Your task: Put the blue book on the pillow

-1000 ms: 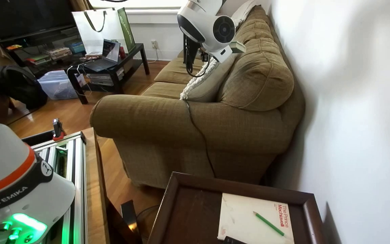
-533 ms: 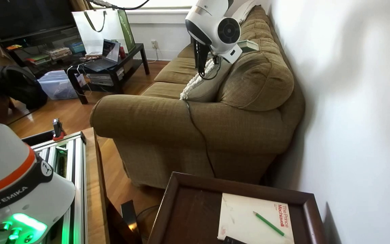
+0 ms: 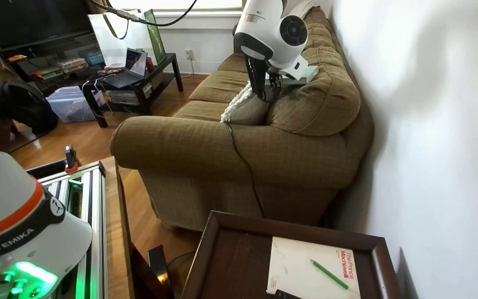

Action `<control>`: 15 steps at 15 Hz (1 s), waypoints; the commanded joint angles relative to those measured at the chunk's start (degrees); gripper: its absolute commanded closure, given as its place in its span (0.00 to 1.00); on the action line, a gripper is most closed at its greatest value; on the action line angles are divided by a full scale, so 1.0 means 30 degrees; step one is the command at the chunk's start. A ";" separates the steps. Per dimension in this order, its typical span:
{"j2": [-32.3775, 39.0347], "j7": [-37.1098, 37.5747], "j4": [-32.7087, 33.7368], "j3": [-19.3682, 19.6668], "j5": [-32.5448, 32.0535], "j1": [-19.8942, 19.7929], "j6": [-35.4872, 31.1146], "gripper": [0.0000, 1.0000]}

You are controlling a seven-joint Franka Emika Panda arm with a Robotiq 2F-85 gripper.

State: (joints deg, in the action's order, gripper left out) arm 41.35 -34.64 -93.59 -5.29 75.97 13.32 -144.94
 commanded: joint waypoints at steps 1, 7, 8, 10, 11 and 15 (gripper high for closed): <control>-0.1615 0.1691 -0.1517 0.0651 -0.4332 -0.0171 0.0070 0.00; -0.6359 0.2590 -0.5253 0.0817 -1.1257 -0.1794 0.0712 0.00; -0.7294 0.2638 -0.6050 0.0731 -1.2201 -0.2188 0.0803 0.00; -0.9185 0.2358 -0.7974 0.0500 -1.3358 -0.3126 0.0900 0.00; -1.0161 0.2367 -0.8997 0.0464 -1.3779 -0.3479 0.1037 0.00; -1.4007 0.2170 -1.2602 0.0938 -1.3866 -0.4698 0.3156 0.00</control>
State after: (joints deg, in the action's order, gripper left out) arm 9.38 -28.31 -121.49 -3.03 36.12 1.57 -138.48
